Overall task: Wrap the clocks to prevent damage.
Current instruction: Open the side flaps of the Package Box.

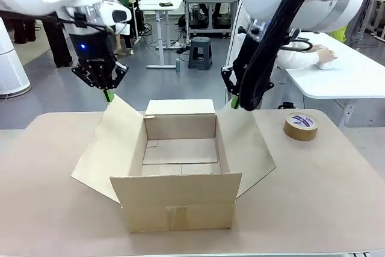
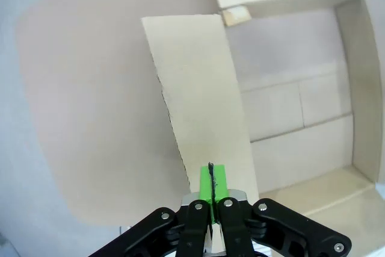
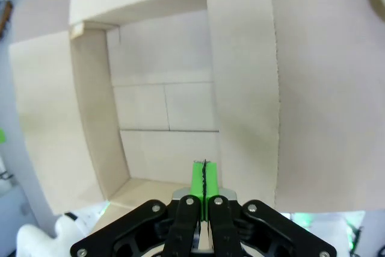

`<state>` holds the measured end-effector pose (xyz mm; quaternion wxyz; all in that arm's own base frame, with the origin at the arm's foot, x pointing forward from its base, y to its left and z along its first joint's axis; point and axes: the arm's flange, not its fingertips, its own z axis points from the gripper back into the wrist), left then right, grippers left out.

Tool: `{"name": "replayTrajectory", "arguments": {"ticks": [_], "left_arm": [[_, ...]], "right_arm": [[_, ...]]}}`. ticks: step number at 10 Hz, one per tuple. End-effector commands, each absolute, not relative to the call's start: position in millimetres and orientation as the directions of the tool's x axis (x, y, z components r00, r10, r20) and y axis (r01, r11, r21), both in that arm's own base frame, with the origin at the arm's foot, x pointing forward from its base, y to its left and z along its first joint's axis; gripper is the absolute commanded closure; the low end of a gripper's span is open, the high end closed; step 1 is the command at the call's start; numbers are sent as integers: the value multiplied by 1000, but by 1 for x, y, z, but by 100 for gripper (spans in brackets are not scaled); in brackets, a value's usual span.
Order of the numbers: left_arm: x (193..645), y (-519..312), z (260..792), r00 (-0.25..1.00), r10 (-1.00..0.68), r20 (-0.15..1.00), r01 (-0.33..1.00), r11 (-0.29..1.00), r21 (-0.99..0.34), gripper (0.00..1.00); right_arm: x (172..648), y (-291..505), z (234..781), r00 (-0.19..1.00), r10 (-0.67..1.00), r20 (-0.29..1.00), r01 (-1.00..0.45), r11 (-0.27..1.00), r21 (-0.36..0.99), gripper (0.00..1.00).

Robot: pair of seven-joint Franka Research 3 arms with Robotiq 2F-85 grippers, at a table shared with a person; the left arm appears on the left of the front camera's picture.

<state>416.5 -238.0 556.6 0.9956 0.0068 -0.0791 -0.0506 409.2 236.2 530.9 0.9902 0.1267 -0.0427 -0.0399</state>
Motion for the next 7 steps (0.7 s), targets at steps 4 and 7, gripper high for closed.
{"name": "replayTrajectory", "arguments": {"ticks": [4,7], "left_arm": [[421,-232,507,986,-59,155,43,993,106,100],[427,-219,486,992,-41,122,31,996,84,100]], "right_arm": [[417,240,475,974,-180,137,165,980,110,99],[422,221,452,966,-213,149,207,977,54,99]]}}
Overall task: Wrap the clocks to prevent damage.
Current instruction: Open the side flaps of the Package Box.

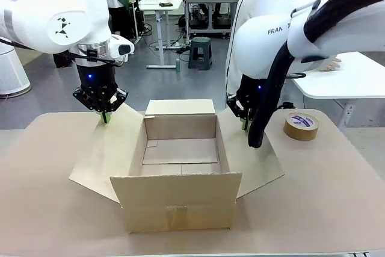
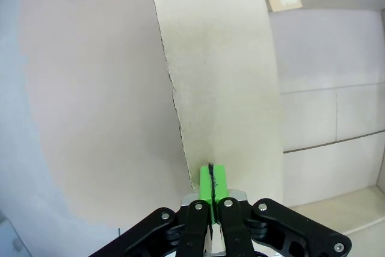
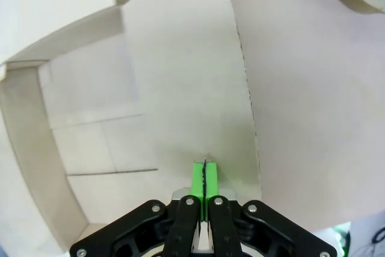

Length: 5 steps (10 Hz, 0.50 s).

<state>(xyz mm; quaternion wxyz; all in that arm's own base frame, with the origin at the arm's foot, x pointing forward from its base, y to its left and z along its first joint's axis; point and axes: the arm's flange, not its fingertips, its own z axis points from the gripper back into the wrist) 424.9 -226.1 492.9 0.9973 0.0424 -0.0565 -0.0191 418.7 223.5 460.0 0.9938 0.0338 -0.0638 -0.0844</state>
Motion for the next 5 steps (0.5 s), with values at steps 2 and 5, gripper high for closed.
{"name": "replayTrajectory", "arguments": {"ticks": [2,5], "left_arm": [[431,-208,475,995,-14,100,5,996,93,100],[440,-195,448,996,23,89,-22,1000,-11,100]], "right_arm": [[427,206,439,960,-242,141,239,970,33,99],[431,198,411,966,-246,80,239,967,84,99]]}}
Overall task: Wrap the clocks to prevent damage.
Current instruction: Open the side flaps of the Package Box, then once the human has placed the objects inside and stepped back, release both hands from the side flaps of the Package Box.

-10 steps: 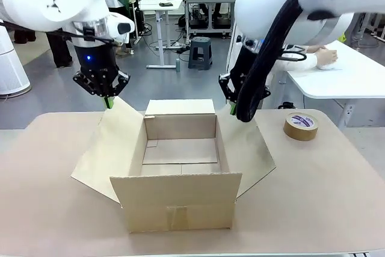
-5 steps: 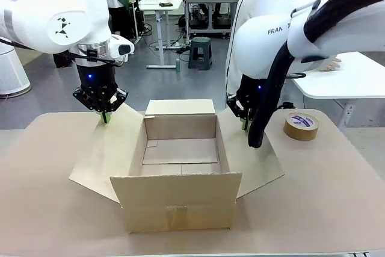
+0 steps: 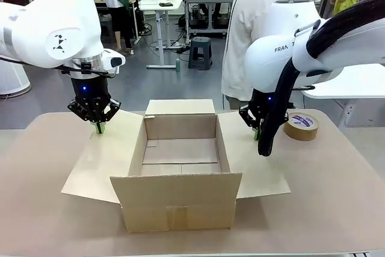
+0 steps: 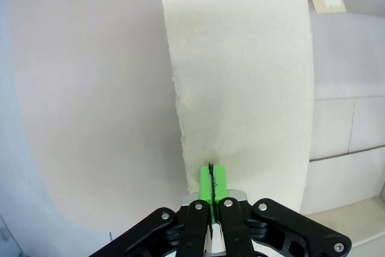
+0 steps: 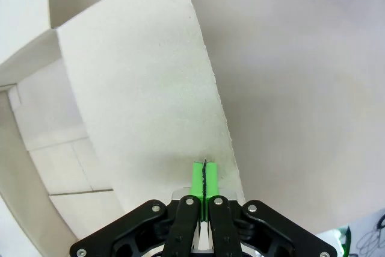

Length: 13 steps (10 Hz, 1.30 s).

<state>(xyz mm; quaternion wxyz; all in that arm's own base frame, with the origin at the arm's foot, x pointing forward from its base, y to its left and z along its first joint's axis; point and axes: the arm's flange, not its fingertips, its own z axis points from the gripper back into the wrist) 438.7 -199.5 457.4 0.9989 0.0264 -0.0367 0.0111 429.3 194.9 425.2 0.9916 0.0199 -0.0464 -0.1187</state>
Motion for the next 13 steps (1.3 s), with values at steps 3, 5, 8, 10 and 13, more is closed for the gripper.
{"name": "replayTrajectory", "arguments": {"ticks": [3,5,8,10,13], "left_arm": [[448,-181,417,994,101,50,-95,990,-109,100],[451,-179,404,995,98,17,-97,991,-93,100],[449,-181,398,997,83,-3,-83,991,-106,100],[451,-182,396,994,106,2,-105,992,-73,100],[451,-182,396,994,106,2,-105,992,-73,100]], "right_arm": [[435,196,385,968,-245,47,240,966,97,99],[439,195,377,966,-252,50,246,965,95,99],[439,195,377,969,-242,48,236,965,116,99],[441,194,379,967,-248,50,245,967,65,99],[441,194,379,967,-248,50,245,967,65,99]]}}
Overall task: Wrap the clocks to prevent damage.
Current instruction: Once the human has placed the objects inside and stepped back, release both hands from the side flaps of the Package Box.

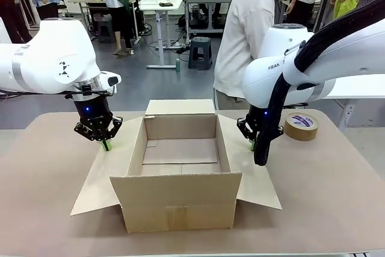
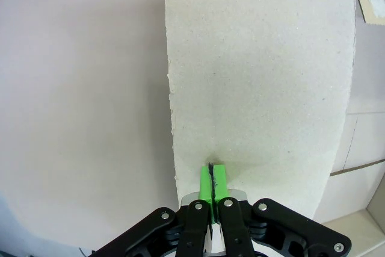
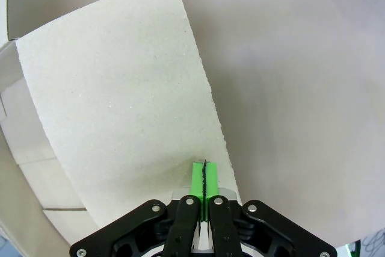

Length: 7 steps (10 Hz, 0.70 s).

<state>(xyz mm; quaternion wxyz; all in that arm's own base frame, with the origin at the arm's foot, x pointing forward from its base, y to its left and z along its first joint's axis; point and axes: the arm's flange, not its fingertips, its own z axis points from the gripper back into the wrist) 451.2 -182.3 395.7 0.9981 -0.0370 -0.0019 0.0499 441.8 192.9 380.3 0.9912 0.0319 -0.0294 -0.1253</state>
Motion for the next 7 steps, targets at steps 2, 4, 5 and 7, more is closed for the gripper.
{"name": "replayTrajectory", "arguments": {"ticks": [2,4,5,7], "left_arm": [[451,-182,396,994,106,2,-105,992,-73,100],[451,-182,396,994,106,2,-105,992,-73,100],[451,-182,396,994,106,2,-105,992,-73,100],[451,-182,396,994,106,2,-105,992,-73,100]], "right_arm": [[441,194,379,967,-248,50,245,967,65,99],[441,194,379,967,-248,50,245,967,65,99],[441,194,379,967,-248,50,245,967,65,99],[441,194,379,967,-248,50,245,967,65,99]]}}
